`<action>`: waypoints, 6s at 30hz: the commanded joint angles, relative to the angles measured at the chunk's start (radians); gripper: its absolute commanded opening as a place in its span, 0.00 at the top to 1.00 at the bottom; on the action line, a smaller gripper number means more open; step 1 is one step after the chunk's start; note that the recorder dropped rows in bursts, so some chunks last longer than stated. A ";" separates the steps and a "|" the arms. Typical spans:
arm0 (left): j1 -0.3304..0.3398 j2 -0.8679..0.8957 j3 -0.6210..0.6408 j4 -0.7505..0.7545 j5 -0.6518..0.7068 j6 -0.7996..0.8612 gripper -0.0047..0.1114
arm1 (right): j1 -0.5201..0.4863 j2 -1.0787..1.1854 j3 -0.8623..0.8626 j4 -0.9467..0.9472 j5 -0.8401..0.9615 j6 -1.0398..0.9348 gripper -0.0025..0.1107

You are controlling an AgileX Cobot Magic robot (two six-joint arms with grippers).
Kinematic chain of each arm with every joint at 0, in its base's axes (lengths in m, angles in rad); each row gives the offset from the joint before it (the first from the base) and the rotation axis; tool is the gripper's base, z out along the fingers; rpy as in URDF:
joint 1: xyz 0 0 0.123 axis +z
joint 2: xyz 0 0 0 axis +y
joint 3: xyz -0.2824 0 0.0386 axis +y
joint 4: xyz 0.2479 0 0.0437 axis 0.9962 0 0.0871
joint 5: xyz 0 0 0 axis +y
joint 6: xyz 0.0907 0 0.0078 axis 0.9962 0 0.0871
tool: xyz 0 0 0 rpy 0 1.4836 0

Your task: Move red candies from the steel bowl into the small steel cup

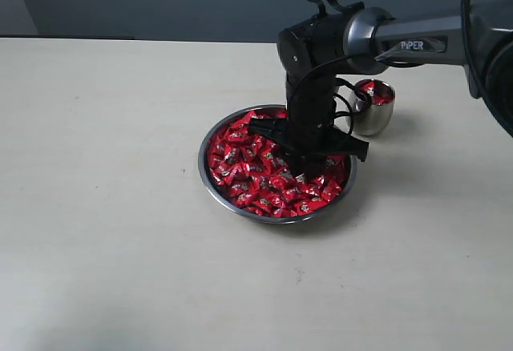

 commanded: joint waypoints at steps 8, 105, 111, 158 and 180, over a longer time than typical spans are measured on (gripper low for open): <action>0.000 -0.005 -0.008 0.002 -0.008 -0.005 0.96 | -0.005 -0.051 -0.130 0.017 0.069 -0.065 0.95; 0.000 -0.005 -0.008 0.002 -0.008 -0.005 0.96 | -0.390 -0.014 -0.405 0.339 0.215 -0.943 0.73; 0.000 -0.005 -0.008 0.002 -0.008 -0.005 0.96 | -0.229 -0.128 -0.297 0.314 0.118 -1.021 0.73; 0.000 -0.005 -0.008 0.002 -0.008 -0.005 0.96 | -0.163 -0.199 0.297 0.297 -0.391 -1.147 0.73; 0.000 -0.005 -0.008 0.002 -0.008 -0.005 0.96 | -0.126 -0.188 0.297 0.271 -0.388 -1.151 0.87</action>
